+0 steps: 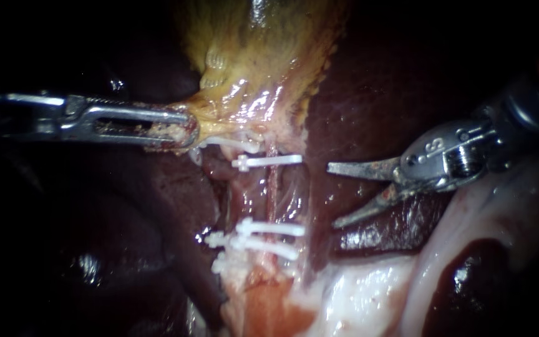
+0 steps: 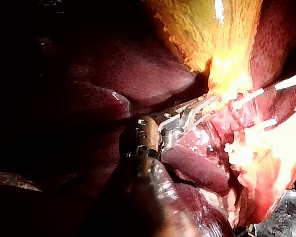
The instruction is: Go to the cutting position right tube
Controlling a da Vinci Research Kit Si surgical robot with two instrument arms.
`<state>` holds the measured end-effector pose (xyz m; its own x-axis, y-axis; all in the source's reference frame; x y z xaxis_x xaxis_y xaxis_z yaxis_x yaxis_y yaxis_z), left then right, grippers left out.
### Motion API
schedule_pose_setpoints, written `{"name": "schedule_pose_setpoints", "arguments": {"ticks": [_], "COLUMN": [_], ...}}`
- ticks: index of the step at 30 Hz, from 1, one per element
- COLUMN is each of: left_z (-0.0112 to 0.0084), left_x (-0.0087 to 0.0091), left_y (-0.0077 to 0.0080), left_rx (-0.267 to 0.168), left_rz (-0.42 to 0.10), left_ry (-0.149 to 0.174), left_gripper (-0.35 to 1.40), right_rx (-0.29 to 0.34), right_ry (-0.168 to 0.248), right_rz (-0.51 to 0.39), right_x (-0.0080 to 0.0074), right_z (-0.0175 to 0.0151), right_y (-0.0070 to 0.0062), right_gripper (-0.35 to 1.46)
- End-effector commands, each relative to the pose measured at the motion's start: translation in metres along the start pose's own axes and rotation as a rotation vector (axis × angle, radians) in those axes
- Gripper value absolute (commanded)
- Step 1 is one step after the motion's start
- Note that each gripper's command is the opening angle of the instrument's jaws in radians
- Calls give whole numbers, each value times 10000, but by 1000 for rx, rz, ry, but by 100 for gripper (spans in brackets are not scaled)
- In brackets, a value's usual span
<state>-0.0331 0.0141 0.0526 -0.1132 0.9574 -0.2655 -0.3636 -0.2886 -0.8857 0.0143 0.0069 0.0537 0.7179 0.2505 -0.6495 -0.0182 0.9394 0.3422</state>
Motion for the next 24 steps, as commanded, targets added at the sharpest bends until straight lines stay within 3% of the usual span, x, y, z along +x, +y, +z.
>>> {"name": "schedule_pose_setpoints", "arguments": {"ticks": [1, 7, 15, 24], "left_z": [-2, -32, -77, -86], "left_x": [0, 14, 41, 43], "left_y": [1, 14, 45, 58], "left_rx": [-1, -13, -13, -12], "left_rz": [0, -10, -28, -22], "left_ry": [0, -10, 27, 38], "left_gripper": [-35, -35, -35, -35], "right_rx": [0, 0, -1, -3], "right_ry": [0, 0, 0, -1], "right_rz": [0, 0, 2, 7], "right_x": [0, 0, 2, 9], "right_z": [0, 0, 1, 4], "right_y": [0, 0, 1, 3], "right_gripper": [143, 143, 143, 143]}}
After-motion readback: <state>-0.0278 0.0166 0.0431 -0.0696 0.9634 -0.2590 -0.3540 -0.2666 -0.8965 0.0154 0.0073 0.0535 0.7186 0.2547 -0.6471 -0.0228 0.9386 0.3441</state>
